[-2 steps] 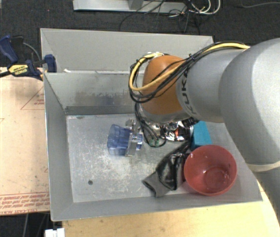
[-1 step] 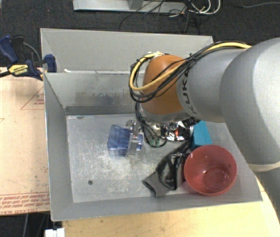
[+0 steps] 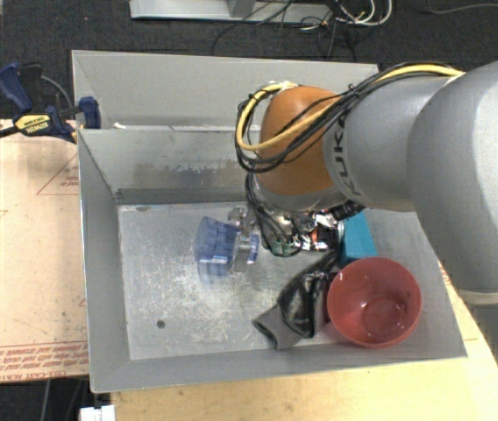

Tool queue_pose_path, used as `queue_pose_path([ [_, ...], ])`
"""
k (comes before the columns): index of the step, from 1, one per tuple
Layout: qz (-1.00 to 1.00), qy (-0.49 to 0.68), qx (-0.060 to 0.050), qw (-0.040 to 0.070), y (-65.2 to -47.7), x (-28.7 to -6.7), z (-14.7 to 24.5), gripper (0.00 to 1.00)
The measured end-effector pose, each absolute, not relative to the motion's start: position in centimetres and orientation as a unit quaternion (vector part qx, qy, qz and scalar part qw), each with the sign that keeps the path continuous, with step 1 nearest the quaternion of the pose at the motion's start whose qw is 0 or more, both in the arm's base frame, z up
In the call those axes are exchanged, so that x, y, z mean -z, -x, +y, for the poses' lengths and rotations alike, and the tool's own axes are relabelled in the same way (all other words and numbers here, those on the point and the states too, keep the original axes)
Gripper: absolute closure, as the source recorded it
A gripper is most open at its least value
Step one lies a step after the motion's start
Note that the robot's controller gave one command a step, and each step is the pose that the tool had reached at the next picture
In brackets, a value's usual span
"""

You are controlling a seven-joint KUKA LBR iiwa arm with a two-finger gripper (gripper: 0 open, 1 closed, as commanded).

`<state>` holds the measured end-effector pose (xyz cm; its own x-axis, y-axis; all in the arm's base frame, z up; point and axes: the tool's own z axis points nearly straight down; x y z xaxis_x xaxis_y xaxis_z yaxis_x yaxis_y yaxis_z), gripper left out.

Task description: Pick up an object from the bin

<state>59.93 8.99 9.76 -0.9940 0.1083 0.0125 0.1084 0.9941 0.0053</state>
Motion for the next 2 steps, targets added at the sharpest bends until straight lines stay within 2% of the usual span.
queue_pose_path([
  [1, -0.999, 0.054, 0.004, 0.002, -60.2, -11.9, 9.0, 1.00],
  [2, -0.999, 0.054, 0.004, -0.001, -60.3, -12.9, 9.0, 1.00],
])
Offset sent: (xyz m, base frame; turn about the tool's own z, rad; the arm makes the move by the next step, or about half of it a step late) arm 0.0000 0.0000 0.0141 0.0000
